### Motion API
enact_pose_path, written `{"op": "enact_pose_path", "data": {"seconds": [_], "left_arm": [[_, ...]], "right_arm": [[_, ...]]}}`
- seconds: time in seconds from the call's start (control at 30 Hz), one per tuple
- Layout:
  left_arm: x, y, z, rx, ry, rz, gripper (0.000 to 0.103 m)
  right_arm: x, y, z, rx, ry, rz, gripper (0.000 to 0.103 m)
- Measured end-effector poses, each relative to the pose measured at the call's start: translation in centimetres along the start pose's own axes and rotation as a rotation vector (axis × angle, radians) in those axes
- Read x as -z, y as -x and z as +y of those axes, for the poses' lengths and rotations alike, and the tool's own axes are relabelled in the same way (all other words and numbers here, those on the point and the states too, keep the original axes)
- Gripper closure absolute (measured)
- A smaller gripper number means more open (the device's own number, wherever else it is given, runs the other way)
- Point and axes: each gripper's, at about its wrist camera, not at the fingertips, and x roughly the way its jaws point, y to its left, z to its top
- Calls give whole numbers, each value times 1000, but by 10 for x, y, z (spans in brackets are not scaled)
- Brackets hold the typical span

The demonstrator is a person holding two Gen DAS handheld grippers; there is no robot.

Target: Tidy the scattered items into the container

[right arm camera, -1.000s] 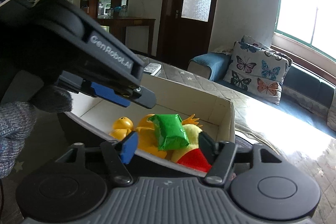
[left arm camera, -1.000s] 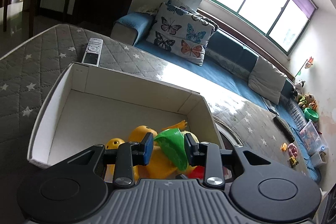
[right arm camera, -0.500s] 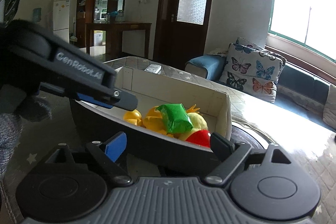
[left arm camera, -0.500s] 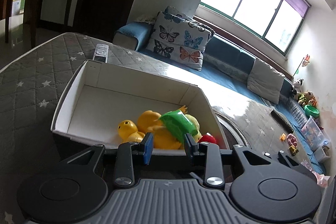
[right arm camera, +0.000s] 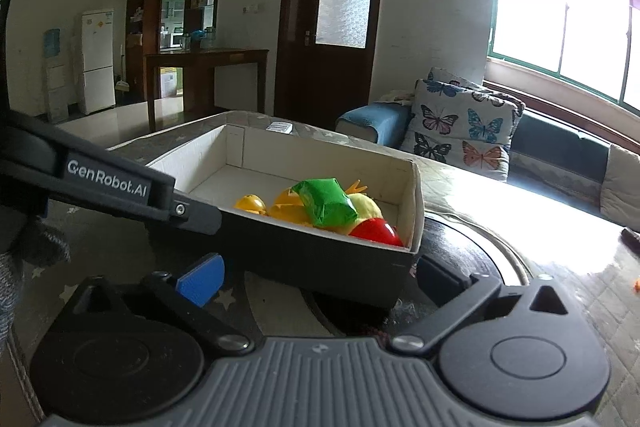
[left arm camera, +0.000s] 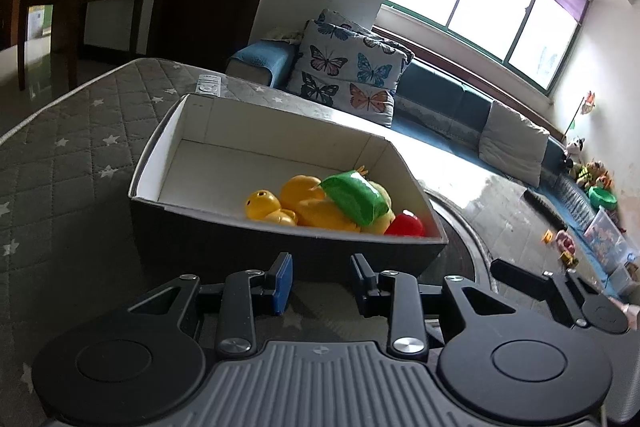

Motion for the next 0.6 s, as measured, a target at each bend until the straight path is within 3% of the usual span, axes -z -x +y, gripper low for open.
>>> {"op": "enact_pose_path", "data": {"seconds": [0.6], "left_arm": [[38,11,-3,-81,-66,-2,70]], "right_arm": [[29,19,11,13,-69,24,0]]}}
